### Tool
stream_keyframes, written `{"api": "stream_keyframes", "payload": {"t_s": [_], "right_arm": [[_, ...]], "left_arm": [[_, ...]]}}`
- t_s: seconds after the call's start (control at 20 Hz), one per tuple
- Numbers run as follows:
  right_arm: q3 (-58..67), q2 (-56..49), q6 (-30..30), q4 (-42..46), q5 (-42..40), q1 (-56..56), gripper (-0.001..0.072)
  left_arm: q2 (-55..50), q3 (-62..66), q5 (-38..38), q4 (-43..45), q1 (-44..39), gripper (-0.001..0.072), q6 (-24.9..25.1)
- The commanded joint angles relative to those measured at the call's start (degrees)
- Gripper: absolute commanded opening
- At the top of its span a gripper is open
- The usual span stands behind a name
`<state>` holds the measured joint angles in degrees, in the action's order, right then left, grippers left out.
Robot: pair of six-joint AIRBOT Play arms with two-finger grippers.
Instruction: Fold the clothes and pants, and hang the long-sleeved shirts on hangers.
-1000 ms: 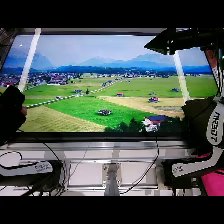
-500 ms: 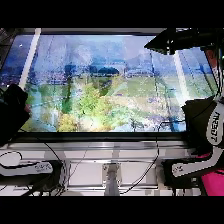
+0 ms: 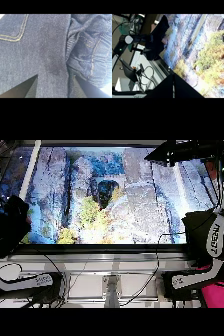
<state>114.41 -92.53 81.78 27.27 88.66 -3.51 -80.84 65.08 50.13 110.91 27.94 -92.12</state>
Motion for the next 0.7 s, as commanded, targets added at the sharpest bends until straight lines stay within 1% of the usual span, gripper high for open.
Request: {"api": "stream_keyframes", "payload": {"t_s": [0.0, 0.1, 0.2, 0.25, 0.35, 0.4, 0.45, 0.5, 0.6, 0.65], "right_arm": [[0.04, -0.02, 0.0, -0.02, 0.02, 0.04, 0.0022], [0.04, -0.02, 0.0, -0.02, 0.02, 0.04, 0.0022], [0.04, -0.02, 0.0, -0.02, 0.02, 0.04, 0.0022], [0.04, -0.02, 0.0, -0.02, 0.02, 0.04, 0.0022], [0.04, -0.02, 0.0, -0.02, 0.02, 0.04, 0.0022], [0.04, -0.02, 0.0, -0.02, 0.0, 0.04, 0.0022], [0.04, -0.02, 0.0, -0.02, 0.02, 0.04, 0.0023], [0.04, -0.02, 0.0, -0.02, 0.02, 0.04, 0.0022], [0.04, -0.02, 0.0, -0.02, 0.02, 0.04, 0.0022], [0.04, -0.02, 0.0, -0.02, 0.02, 0.04, 0.0022]], "left_arm": [[-0.35, -0.02, 0.52, 0.02, -0.09, 0.0482, 0.04], [-1.49, -0.02, 0.66, 0.61, -0.02, 0.0481, 0.02], [-2.49, -0.02, 0.68, 4.39, -0.02, 0.0478, -0.04], [-2.62, -0.02, 0.7, 5.62, 0.02, 0.0445, -0.04], [-2.51, 0.0, 0.74, 6.08, 0.0, 0.0239, -0.04], [-2.51, 0.0, 1.09, 6.03, 0.0, 0.0106, -0.04], [-2.51, 0.0, 1.36, 5.79, -0.11, 0.0026, -0.04], [-2.51, 0.0, 1.62, 5.31, -0.13, 0.0007, -0.09], [-2.25, 0.0, 2.84, 3.89, -0.11, 0.0005, -0.61], [-1.64, 0.0, 3.08, 3.56, -0.15, 0.0004, -2.21]]}}
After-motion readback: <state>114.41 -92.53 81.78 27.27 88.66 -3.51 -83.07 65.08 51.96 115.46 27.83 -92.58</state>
